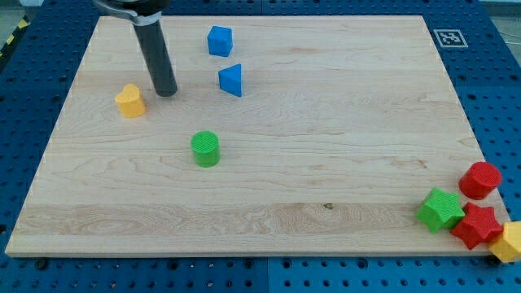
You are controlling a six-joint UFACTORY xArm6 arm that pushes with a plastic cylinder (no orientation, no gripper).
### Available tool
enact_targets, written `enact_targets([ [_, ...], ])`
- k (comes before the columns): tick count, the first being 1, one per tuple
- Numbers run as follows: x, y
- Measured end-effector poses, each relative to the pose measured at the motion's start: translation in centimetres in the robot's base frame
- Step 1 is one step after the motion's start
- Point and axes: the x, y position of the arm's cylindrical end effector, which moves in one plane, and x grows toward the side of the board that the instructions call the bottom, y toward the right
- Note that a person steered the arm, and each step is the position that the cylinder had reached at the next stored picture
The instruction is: Move blue cube to the top of the green star
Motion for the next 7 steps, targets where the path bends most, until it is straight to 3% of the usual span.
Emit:
enact_targets([
  [4,-12.9,-0.1],
  [7,-12.8,3.3],
])
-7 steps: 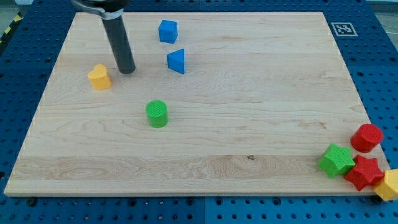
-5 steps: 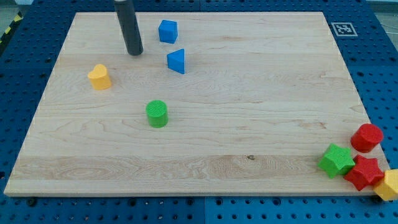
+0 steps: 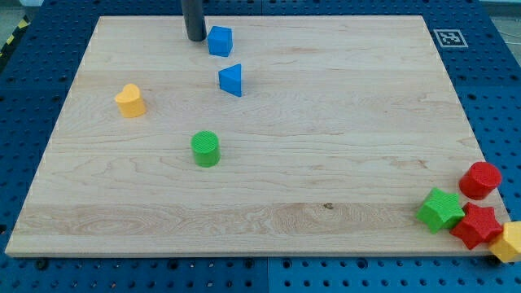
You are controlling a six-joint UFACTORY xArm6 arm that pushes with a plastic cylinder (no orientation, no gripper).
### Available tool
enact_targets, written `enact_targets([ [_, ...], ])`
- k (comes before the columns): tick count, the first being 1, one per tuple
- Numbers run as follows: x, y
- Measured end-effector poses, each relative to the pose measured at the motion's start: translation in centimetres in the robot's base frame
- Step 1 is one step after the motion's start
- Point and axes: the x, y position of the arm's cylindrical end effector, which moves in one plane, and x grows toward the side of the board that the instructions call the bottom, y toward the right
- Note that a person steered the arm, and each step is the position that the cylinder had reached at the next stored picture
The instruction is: Move blue cube to the top of the green star
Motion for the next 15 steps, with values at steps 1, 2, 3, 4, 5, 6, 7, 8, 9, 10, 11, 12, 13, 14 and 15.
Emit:
enact_targets([
  [1,0.0,1.0],
  [2,0.1,2.3],
  [3,1.5,4.2],
  [4,3.4,6.0],
  [5,5.2,7.4],
  [6,7.3,8.8],
  [7,9.4,10.4],
  [8,11.4,11.9],
  [9,12.8,13.3],
  [10,13.8,14.9],
  [11,14.1,16.5],
  [12,14.5,18.6],
  [13,14.1,18.9],
  [14,14.2,20.3],
  [15,14.8,22.7],
])
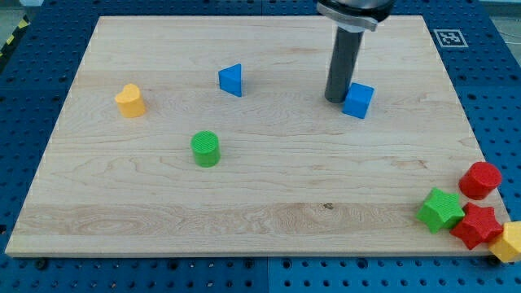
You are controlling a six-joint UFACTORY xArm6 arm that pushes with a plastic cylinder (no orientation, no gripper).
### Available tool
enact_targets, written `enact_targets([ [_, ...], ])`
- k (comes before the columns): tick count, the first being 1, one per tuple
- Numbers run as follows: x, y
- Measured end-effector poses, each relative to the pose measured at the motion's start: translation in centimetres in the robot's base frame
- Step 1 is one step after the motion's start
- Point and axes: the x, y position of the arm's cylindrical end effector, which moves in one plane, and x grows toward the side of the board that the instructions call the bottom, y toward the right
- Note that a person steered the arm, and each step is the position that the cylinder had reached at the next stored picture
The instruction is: Move blue cube to the top of the green star
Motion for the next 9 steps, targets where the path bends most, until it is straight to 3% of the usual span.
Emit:
enact_targets([
  [7,2.8,14.8],
  [8,1.5,13.5],
  [9,-3.2,9.5],
])
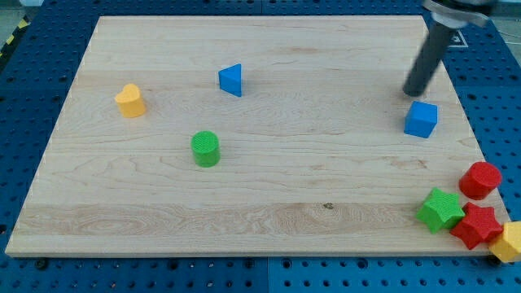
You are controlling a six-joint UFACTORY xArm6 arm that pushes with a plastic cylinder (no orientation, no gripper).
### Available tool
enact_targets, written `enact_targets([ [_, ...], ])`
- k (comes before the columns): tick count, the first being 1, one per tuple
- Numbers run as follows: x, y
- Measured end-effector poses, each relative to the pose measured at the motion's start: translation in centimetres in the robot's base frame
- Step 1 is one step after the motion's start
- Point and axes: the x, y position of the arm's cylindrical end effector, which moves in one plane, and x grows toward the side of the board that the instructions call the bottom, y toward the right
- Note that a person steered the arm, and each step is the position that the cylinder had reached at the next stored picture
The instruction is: Move blue cube to the top of the green star
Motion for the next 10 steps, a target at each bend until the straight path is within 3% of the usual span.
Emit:
enact_targets([
  [1,-1.9,-1.7],
  [4,3.3,3.1],
  [7,3.5,-1.0],
  [10,5.9,-0.9],
])
